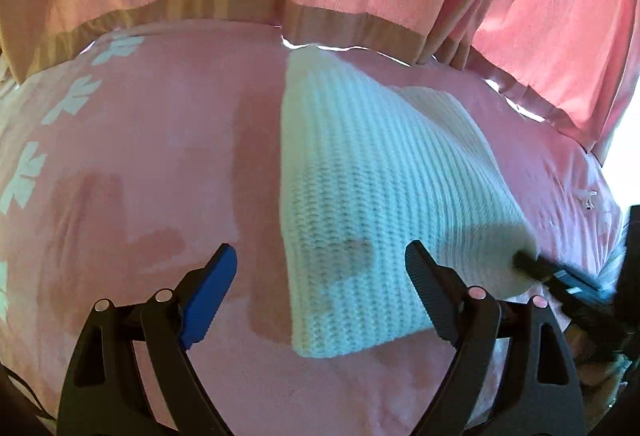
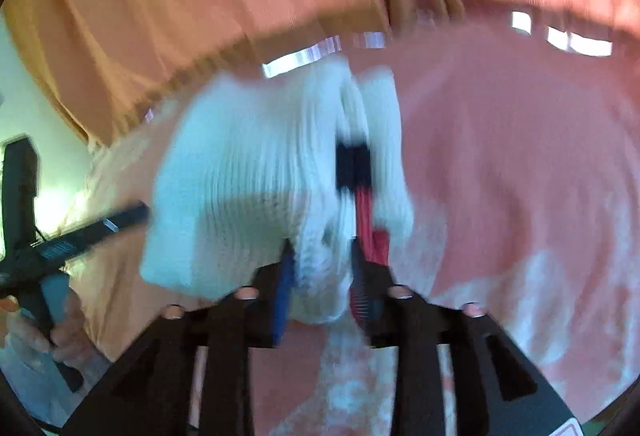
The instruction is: Fold small clothes
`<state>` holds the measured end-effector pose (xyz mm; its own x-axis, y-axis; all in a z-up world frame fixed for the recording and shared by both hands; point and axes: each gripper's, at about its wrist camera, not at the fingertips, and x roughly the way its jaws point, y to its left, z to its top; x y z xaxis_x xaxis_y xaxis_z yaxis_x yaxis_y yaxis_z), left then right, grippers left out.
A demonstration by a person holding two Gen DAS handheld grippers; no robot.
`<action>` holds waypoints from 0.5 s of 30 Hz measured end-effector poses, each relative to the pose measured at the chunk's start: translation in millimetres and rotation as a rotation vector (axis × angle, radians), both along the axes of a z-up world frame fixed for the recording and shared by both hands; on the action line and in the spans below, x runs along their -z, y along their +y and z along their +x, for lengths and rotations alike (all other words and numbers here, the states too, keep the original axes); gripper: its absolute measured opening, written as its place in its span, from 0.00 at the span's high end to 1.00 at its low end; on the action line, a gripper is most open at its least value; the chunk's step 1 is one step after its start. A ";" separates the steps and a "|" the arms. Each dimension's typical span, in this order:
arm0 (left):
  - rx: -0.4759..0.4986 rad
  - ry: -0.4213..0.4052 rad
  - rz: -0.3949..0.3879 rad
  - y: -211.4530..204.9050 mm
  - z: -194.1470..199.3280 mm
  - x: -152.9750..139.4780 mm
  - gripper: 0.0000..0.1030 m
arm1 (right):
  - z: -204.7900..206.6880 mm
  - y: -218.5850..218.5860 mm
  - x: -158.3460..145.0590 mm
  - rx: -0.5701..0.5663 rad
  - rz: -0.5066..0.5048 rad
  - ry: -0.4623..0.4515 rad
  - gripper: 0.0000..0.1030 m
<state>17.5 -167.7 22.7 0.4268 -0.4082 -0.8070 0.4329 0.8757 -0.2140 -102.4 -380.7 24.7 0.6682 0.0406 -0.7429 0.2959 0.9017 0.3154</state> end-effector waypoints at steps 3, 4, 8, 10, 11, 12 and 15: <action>-0.008 -0.004 -0.010 -4.1 2.0 -1.6 0.19 | 17.6 -12.5 -14.1 0.008 0.055 -0.035 0.56; -0.012 -0.002 -0.012 -5.2 3.1 -2.3 0.19 | 30.7 -17.4 -15.3 0.002 0.076 -0.030 0.53; -0.033 -0.008 -0.023 -8.3 8.5 -4.7 0.19 | 76.7 -27.1 7.1 -0.014 0.160 0.064 0.52; -0.044 -0.010 -0.029 -7.4 11.8 -6.7 0.19 | 85.9 -28.3 22.2 -0.009 0.176 0.096 0.80; -0.048 -0.010 -0.034 -6.9 13.7 -7.7 0.19 | 87.3 -27.5 23.4 -0.018 0.185 0.081 0.81; -0.053 -0.011 -0.040 -5.7 15.7 -9.0 0.19 | 84.1 -25.7 17.0 -0.016 0.173 0.061 0.85; -0.069 -0.017 -0.059 0.2 21.7 -14.1 0.19 | 60.2 -20.4 -36.9 -0.008 0.055 -0.113 0.87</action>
<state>39.1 -167.5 36.8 0.4692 -0.4242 -0.7746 0.3762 0.8895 -0.2592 -42.2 -401.1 61.6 0.7467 0.0849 -0.6597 0.2488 0.8842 0.3954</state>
